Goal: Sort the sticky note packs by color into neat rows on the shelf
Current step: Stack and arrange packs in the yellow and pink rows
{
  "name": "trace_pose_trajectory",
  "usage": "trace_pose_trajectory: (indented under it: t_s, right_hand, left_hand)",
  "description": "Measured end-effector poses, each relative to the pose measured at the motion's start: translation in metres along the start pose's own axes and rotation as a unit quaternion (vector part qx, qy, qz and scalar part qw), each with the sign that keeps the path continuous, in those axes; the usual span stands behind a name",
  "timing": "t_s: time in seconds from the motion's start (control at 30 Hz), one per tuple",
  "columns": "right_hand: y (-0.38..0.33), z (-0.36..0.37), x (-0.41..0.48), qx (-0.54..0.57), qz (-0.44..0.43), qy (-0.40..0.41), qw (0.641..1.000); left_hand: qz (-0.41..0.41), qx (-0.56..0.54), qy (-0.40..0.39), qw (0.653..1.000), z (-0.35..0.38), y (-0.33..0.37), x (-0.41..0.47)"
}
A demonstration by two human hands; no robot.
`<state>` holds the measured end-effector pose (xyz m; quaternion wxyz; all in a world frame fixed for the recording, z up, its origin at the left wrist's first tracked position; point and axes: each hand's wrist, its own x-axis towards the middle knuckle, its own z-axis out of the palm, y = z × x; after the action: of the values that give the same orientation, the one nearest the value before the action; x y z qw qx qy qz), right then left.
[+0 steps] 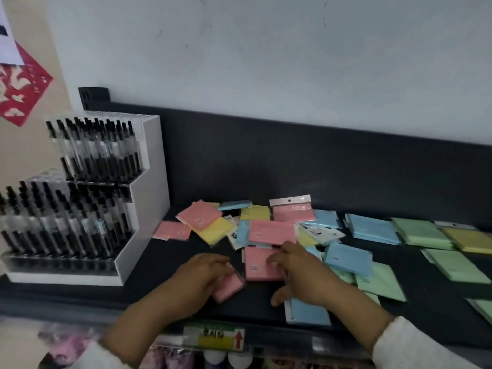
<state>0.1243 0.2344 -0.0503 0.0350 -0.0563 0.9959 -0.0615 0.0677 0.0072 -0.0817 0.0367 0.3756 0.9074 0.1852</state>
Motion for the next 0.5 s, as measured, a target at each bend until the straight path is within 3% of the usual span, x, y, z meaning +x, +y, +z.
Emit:
trace_pose_trajectory:
  t_s: [0.1, 0.27, 0.33, 0.4, 0.5]
  right_hand:
    - [-0.005, 0.001, 0.000, 0.003, -0.002, 0.010, 1.000]
    - [-0.019, 0.012, 0.008, -0.017, -0.007, 0.024, 1.000]
    - [-0.020, 0.016, 0.011, -0.020, 0.001, 0.031, 0.999]
    - [-0.020, 0.016, 0.013, -0.014, 0.009, 0.030, 0.999]
    - [-0.019, 0.013, 0.018, -0.026, 0.015, 0.038, 0.999]
  left_hand:
    - [-0.016, 0.017, 0.032, 0.999, 0.002, -0.013, 0.000]
    - [-0.034, 0.034, 0.206, 0.977, 0.007, -0.023, 0.000]
    - [-0.063, 0.007, 0.232, 0.971, 0.006, -0.020, -0.001]
    - [-0.073, -0.009, 0.203, 0.976, 0.005, -0.017, -0.005]
    - [-0.091, 0.038, 0.092, 0.991, 0.002, -0.013, -0.009]
